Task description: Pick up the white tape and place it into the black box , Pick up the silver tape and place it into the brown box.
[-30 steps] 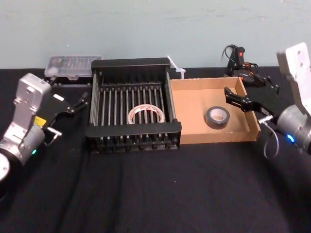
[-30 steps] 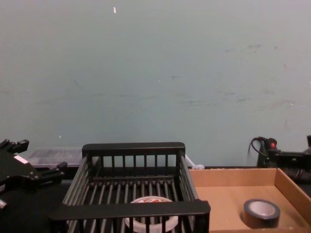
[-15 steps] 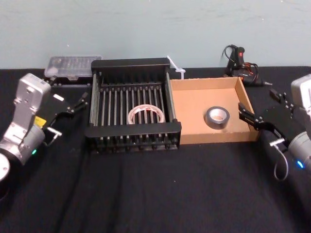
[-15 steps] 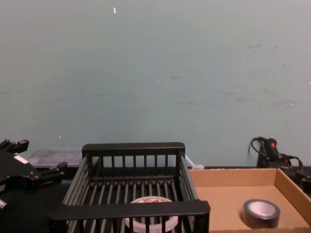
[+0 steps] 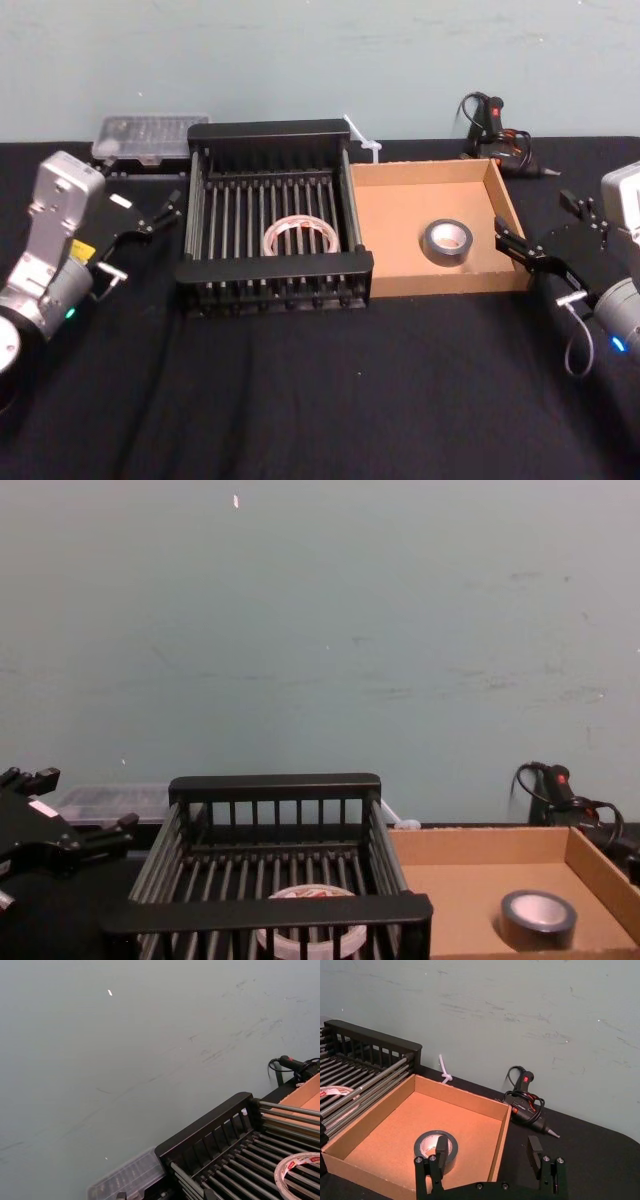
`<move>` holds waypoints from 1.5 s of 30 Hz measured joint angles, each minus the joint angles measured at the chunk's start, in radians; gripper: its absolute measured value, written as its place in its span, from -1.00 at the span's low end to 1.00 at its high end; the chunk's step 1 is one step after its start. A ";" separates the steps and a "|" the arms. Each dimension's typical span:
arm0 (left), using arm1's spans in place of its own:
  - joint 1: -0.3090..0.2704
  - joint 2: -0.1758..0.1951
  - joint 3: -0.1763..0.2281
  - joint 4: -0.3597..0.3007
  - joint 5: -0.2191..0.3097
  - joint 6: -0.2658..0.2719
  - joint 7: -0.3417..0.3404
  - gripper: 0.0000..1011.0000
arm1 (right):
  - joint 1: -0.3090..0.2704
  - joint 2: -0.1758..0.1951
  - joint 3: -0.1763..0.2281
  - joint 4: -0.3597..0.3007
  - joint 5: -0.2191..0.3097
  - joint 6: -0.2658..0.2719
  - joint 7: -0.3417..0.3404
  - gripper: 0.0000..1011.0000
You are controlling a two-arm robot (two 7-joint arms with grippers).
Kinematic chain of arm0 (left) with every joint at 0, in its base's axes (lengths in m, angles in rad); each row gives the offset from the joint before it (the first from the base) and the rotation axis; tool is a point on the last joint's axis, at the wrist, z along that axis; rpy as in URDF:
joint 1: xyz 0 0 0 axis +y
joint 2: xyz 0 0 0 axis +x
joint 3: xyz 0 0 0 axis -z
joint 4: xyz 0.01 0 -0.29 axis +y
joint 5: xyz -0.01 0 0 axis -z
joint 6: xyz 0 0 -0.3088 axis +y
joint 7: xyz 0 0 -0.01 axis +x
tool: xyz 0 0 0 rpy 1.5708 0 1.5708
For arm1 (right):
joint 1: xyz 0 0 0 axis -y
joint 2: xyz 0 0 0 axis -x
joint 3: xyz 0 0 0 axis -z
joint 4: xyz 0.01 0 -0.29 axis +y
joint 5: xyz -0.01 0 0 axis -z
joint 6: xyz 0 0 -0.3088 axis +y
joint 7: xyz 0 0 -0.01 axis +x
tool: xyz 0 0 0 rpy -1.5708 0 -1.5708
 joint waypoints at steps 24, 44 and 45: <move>0.000 0.000 0.000 0.000 0.000 0.000 0.000 0.98 | 0.003 0.003 -0.004 0.000 0.001 0.002 0.002 0.98; 0.000 0.000 0.000 0.000 0.000 0.000 0.000 0.98 | 0.003 0.004 -0.004 0.000 0.001 0.002 0.002 0.98; 0.000 0.000 0.000 0.000 0.000 0.000 0.000 0.98 | 0.003 0.004 -0.004 0.000 0.001 0.002 0.002 0.98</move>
